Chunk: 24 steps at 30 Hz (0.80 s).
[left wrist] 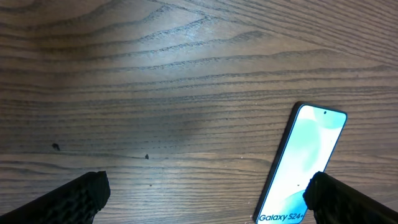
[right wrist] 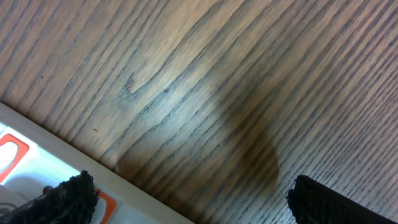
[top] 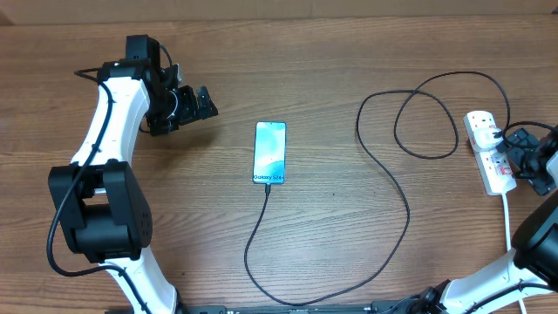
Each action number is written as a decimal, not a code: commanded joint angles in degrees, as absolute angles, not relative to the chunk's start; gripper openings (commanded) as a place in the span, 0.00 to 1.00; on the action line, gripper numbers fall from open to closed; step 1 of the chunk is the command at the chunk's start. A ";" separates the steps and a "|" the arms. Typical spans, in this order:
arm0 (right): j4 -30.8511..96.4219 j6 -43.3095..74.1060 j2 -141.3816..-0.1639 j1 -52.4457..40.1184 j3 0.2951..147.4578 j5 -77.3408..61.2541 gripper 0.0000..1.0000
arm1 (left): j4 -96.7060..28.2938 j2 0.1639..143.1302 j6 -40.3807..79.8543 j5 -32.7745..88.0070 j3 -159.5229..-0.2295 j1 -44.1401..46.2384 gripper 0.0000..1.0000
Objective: Plug charger to phone and switch on socket
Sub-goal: 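Press the red socket switch beside the plug with the right gripper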
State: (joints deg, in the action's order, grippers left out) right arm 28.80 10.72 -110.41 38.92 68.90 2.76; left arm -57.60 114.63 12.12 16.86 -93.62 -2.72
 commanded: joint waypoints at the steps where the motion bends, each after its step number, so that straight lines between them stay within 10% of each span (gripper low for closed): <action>1: 30.72 9.93 -112.09 38.70 68.29 1.50 1.00 | -57.60 112.97 12.91 16.32 -93.91 -2.61 1.00; 24: 36.34 8.56 -112.12 38.68 68.29 -3.11 0.98 | -57.60 112.97 12.91 16.32 -93.91 -2.61 1.00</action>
State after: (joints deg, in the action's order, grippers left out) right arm 33.69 11.92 -110.37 39.35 70.32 0.60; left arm -57.60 114.63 12.12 16.86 -93.62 -2.72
